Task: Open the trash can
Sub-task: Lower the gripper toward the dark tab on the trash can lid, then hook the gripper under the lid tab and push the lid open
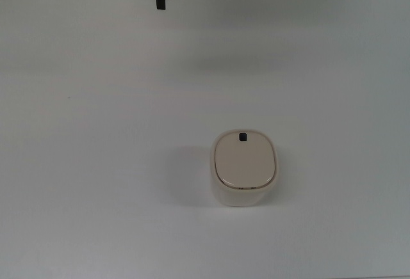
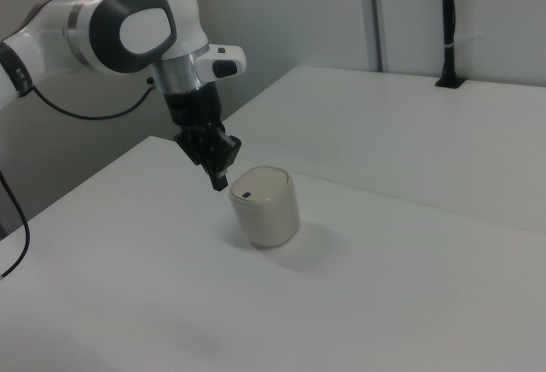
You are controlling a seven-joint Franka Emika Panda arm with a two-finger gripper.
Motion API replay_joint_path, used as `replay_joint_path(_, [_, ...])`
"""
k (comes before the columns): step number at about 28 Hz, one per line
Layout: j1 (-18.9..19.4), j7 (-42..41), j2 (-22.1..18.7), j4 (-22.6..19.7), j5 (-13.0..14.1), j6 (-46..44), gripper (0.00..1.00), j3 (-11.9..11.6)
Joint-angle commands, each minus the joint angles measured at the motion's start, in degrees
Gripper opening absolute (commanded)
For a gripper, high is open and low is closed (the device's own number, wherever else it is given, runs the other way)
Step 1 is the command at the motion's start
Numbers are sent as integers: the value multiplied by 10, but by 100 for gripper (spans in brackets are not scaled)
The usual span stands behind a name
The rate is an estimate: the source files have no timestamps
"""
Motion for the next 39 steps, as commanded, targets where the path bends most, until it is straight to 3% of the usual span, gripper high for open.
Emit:
replay_joint_path(1, [1, -10, 18, -4, 19, 19, 0, 5])
replay_joint_path(4, [1, -9, 41, -5, 31, 75, 0, 19])
replay_joint_path(11, [1, -10, 81, -2, 27, 124, 0, 37])
replay_joint_path(24, [2, 8, 137, -2, 28, 303, 0, 72])
replay_joint_path(39, [23, 28, 193, -3, 28, 400, 0, 78])
